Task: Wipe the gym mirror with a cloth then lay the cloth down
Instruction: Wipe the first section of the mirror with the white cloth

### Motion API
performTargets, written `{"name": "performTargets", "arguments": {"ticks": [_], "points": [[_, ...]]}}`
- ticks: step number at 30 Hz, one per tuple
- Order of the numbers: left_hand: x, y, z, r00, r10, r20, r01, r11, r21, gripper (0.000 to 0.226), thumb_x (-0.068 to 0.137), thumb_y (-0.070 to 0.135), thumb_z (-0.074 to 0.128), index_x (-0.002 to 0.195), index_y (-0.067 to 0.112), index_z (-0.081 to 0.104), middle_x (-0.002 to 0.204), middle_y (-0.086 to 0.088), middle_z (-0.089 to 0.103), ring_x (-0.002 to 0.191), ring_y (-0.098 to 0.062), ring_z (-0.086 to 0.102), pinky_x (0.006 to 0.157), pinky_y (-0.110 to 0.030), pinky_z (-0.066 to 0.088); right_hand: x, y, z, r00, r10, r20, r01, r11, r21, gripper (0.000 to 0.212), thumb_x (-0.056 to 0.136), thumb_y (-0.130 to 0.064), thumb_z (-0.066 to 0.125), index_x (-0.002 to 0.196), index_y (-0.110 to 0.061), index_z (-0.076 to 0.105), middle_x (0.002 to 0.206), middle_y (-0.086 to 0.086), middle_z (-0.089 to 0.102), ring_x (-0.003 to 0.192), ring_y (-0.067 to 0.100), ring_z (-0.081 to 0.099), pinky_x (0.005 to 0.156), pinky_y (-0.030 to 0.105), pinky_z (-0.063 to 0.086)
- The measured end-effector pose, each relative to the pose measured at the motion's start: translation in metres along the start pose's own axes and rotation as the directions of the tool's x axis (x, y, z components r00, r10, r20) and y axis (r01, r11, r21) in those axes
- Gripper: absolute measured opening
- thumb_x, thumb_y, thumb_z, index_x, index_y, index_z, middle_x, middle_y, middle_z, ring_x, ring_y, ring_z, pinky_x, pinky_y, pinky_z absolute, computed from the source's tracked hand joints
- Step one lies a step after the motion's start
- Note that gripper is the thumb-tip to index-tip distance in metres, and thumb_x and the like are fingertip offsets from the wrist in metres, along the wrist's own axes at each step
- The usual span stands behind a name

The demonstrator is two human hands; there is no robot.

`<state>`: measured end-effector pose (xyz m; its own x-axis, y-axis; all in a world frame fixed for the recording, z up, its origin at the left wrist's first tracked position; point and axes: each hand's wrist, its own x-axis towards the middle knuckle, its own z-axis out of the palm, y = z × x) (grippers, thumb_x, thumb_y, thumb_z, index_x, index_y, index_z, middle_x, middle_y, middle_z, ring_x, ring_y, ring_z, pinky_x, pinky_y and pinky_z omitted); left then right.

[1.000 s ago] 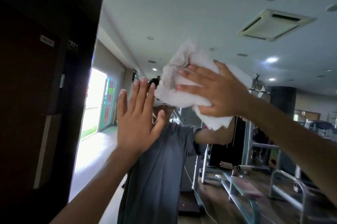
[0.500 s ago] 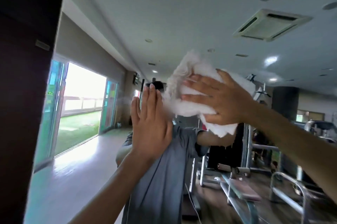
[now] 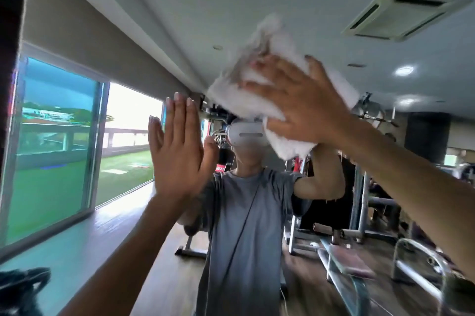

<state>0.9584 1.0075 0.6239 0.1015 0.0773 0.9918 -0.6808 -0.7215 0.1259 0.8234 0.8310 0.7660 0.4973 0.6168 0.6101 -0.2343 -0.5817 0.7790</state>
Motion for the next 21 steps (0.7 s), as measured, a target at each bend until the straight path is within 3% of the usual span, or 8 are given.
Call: {"name": "performTargets", "arguments": {"ticks": [4,6,9,11,13,16,19,21], "points": [[0.000,0.001,0.000,1.000,-0.003,-0.010,0.003,1.000,0.000,0.072,0.098,0.042,0.026,0.158,0.004,0.019,0.167,-0.015,0.014,0.156,-0.025,0.007,0.125,-0.051,0.002,0.026,0.009,-0.002,0.881,0.464,-0.091,-0.461,0.886,0.052,0.069,0.087,-0.055,0.035,0.152,-0.032,0.032,0.163,0.003,0.025,0.149,0.025,0.022,0.109,0.058,0.022],[0.000,0.000,-0.002,1.000,0.008,-0.020,-0.008,1.000,0.001,0.072,0.097,0.042,0.029,0.158,0.004,0.021,0.166,-0.014,0.016,0.155,-0.025,0.010,0.125,-0.050,0.003,0.042,-0.025,0.005,0.835,0.537,-0.125,-0.535,0.844,0.051,0.070,0.088,-0.054,0.035,0.154,-0.029,0.030,0.163,0.006,0.023,0.150,0.026,0.021,0.110,0.058,0.020],[0.001,-0.002,-0.003,1.000,0.005,-0.030,-0.005,1.000,-0.001,0.072,0.097,0.044,0.030,0.158,0.005,0.025,0.166,-0.013,0.019,0.155,-0.023,0.011,0.125,-0.048,0.003,0.033,-0.063,0.012,0.966,0.204,-0.160,-0.204,0.979,0.021,0.070,0.085,-0.052,0.044,0.151,-0.028,0.039,0.160,0.006,0.033,0.148,0.025,0.028,0.109,0.055,0.020],[0.000,-0.002,-0.003,1.000,-0.004,-0.027,0.003,1.000,-0.018,0.073,0.097,0.046,0.030,0.158,0.006,0.026,0.167,-0.011,0.019,0.156,-0.021,0.008,0.125,-0.048,0.003,0.010,-0.051,0.014,0.990,-0.036,-0.138,0.034,0.999,-0.016,0.069,0.085,-0.053,0.042,0.150,-0.030,0.042,0.159,0.005,0.035,0.147,0.023,0.031,0.108,0.053,0.021],[0.000,-0.002,-0.002,1.000,-0.003,-0.026,0.002,1.000,-0.025,0.073,0.097,0.046,0.030,0.158,0.006,0.025,0.167,-0.010,0.018,0.156,-0.020,0.008,0.125,-0.049,0.005,-0.010,-0.024,0.009,0.993,-0.072,-0.097,0.072,0.997,-0.004,0.071,0.082,-0.055,0.041,0.150,-0.032,0.040,0.160,0.004,0.032,0.146,0.021,0.028,0.108,0.053,0.019],[-0.001,-0.002,0.000,0.999,-0.002,-0.043,0.001,1.000,-0.009,0.072,0.097,0.044,0.030,0.158,0.006,0.025,0.166,-0.011,0.018,0.155,-0.020,0.010,0.124,-0.051,0.007,-0.012,0.018,0.003,0.984,0.161,-0.074,-0.160,0.987,0.028,0.071,0.083,-0.056,0.041,0.150,-0.033,0.036,0.160,0.005,0.032,0.145,0.025,0.028,0.106,0.059,0.024],[-0.001,-0.002,0.000,0.999,0.008,-0.052,-0.009,1.000,-0.028,0.071,0.098,0.043,0.030,0.158,0.006,0.026,0.166,-0.012,0.019,0.155,-0.020,0.010,0.125,-0.048,0.005,0.012,0.010,0.002,0.850,0.509,-0.137,-0.510,0.860,0.028,0.068,0.089,-0.057,0.037,0.151,-0.031,0.034,0.161,0.005,0.031,0.146,0.025,0.028,0.107,0.057,0.025],[-0.002,-0.003,0.000,0.999,0.001,-0.050,-0.002,1.000,-0.027,0.071,0.098,0.044,0.031,0.158,0.006,0.026,0.166,-0.011,0.018,0.155,-0.021,0.010,0.125,-0.046,0.004,0.026,-0.021,0.006,0.796,0.582,-0.168,-0.586,0.810,0.034,0.070,0.089,-0.058,0.034,0.152,-0.028,0.034,0.161,0.006,0.030,0.147,0.026,0.027,0.109,0.057,0.021]]}}
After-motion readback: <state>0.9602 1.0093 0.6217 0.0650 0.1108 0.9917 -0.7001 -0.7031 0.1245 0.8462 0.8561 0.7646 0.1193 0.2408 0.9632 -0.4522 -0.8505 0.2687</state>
